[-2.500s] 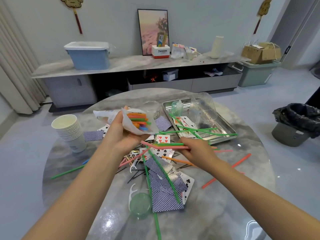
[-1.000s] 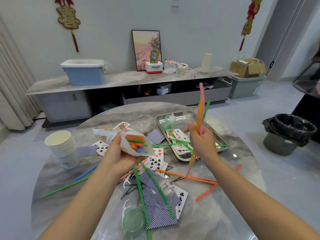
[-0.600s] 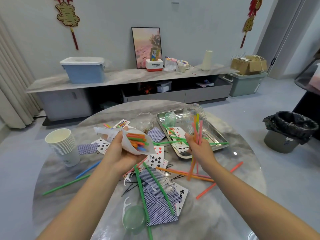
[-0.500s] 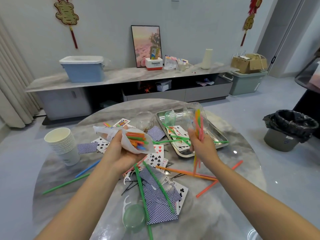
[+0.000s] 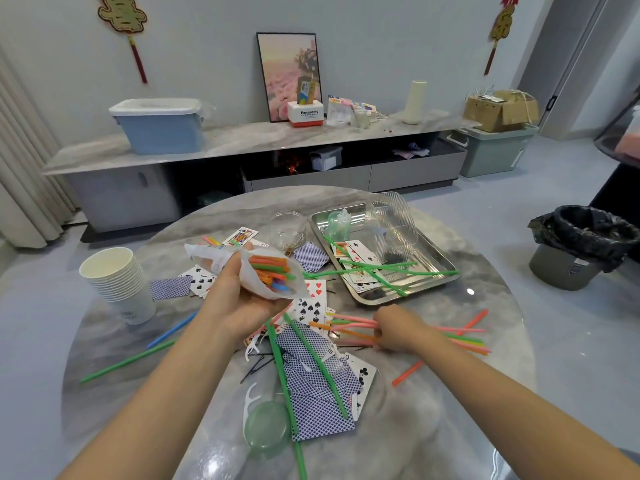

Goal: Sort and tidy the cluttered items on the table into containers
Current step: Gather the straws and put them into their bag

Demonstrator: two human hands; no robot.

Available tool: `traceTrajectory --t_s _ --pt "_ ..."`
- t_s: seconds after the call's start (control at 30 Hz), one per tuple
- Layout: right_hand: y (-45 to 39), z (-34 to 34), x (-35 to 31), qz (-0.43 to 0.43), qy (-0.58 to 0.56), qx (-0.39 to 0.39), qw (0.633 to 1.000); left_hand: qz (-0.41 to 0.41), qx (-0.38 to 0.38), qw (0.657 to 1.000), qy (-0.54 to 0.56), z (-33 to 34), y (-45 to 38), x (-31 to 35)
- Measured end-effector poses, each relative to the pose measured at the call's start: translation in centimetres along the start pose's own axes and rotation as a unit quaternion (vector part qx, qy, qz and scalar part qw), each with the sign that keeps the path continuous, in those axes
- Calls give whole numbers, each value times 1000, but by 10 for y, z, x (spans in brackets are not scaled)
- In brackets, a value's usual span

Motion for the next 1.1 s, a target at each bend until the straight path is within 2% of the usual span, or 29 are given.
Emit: traceTrajectory --t_s 0.5,0.6,0.77,0.8,0.83,0.93,1.0,1.1 --pt "7 -59 -24 -85 -187 84 975 -4 -7 1000 2 2 4 5" --pt "13 -61 -31 -100 -278 116 948 -2 -1 1000 1 0 3 5" --pt "32 -84 -42 -130 -413 214 876 -2 -1 1000 4 -1 4 4" --pt "34 -87 -44 -125 -411 215 877 -1 0 1000 2 -1 4 4" --pt "34 -88 -47 -112 -381 208 894 0 2 1000 0 -1 5 4" --pt "34 -91 -52 -63 -166 195 965 6 5 1000 -11 1 6 5" --pt "37 -93 -52 -63 -81 179 979 11 2 1000 -13 2 5 6" --pt "43 -91 -40 -77 -72 121 987 19 -7 1000 -10 0 2 8"
Point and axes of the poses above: each hand's wrist, its own y-axis away from the middle knuckle, its own z-axis out of the palm, x = y × z, the point moved 8 cm from there along -y, towards the middle knuckle, and after that the axes turned 13 degrees about -y, right-handed, at the moved point
